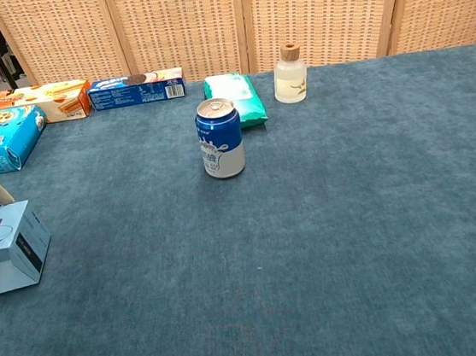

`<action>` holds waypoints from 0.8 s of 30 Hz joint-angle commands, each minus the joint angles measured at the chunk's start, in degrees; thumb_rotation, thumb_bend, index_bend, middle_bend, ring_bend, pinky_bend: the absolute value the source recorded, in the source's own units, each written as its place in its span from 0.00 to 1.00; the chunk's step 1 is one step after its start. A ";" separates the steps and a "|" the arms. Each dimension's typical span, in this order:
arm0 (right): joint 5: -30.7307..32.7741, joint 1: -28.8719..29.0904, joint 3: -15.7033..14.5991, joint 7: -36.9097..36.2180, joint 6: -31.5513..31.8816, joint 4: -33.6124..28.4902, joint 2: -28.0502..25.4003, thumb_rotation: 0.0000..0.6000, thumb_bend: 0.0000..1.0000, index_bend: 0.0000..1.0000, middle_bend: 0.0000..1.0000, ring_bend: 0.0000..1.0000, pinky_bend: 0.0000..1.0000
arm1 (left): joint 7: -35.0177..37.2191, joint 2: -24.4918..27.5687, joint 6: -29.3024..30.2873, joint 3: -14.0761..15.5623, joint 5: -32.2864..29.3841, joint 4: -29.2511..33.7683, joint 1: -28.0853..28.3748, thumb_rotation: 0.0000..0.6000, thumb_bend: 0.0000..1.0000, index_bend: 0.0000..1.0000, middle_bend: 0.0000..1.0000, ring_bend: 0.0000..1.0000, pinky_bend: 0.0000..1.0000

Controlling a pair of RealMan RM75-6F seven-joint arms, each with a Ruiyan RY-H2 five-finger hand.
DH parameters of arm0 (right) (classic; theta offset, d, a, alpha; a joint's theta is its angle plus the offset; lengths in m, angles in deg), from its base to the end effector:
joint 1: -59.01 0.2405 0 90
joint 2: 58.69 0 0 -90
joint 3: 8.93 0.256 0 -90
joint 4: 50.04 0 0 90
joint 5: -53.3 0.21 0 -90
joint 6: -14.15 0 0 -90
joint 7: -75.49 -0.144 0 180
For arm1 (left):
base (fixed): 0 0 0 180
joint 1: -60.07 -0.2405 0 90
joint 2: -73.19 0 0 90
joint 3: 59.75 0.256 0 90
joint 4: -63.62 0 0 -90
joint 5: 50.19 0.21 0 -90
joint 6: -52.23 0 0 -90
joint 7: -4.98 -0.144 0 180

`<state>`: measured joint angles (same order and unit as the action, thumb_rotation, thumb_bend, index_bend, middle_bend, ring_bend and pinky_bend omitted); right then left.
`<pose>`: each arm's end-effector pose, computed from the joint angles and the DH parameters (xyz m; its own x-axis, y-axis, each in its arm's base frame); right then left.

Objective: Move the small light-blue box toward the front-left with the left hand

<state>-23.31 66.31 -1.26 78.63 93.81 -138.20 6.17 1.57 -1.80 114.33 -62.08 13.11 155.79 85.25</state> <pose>-0.3350 -0.2122 0.1725 0.4662 0.0049 0.8847 -0.8785 0.1204 0.4623 -0.2757 0.2677 0.0537 0.2168 0.3490 0.9117 0.9718 0.0117 -0.2356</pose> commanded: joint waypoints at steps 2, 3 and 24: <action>-0.02 0.01 -0.04 0.05 -0.03 0.01 0.03 1.00 0.00 0.00 0.00 0.00 0.00 | 8.02 6.03 -6.04 -0.12 5.05 2.14 1.64 1.00 0.16 0.44 0.41 0.38 0.42; 0.00 0.01 -0.03 0.06 -0.03 0.02 0.05 1.00 0.00 0.00 0.00 0.00 0.00 | 11.15 7.97 -7.73 -0.23 6.70 2.67 2.14 1.00 0.17 0.44 0.41 0.38 0.42; 0.28 0.54 -0.33 3.01 -0.57 -0.10 1.17 1.00 0.00 0.00 0.00 0.00 0.00 | 67.86 24.58 -38.26 12.13 37.84 -2.81 22.05 1.00 0.34 0.47 0.47 0.41 0.42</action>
<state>-23.04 66.84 -1.58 81.62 93.26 -138.31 7.32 58.93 23.38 77.84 -54.93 43.91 157.09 102.41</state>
